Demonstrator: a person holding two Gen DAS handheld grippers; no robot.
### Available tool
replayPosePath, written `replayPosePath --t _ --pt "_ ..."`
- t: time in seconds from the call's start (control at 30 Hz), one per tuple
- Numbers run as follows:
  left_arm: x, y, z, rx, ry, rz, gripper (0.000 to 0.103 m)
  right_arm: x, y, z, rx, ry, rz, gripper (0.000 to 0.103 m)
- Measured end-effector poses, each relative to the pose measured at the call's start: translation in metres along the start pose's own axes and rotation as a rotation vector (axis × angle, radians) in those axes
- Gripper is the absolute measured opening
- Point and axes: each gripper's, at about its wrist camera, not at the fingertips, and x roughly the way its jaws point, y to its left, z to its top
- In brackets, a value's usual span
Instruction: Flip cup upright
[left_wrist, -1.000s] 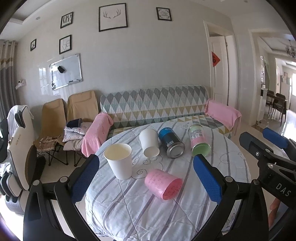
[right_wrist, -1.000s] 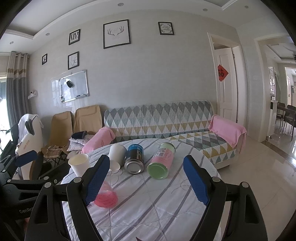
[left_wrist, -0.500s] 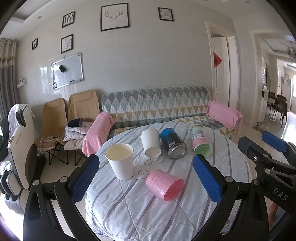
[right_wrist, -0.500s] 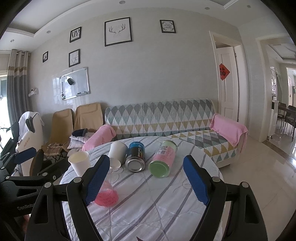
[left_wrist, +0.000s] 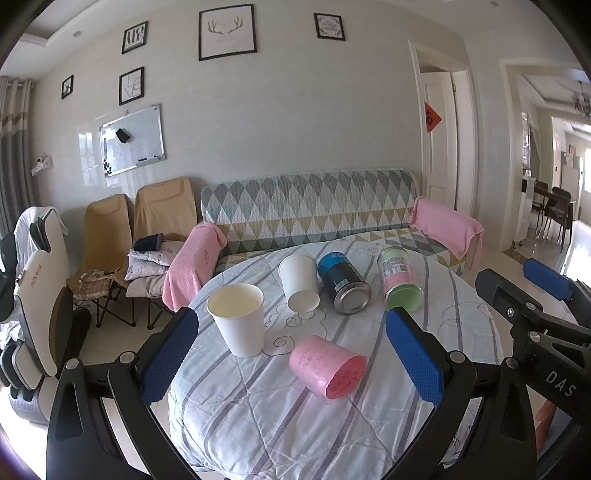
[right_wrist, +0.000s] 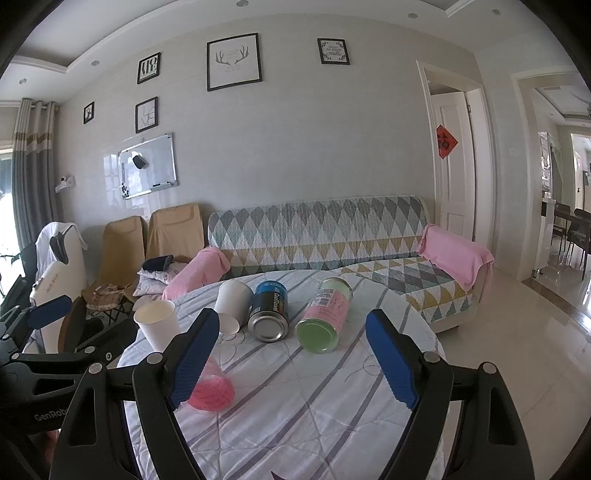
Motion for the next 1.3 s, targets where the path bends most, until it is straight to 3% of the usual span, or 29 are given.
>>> replayPosePath --t 1.3 --pt "0.0080 0.0015 -0.0064 -0.017 -0.011 0.020 0.103 -0.0003 -0.0004 -0.0004 -0.024 -0.005 0.003 0.083"
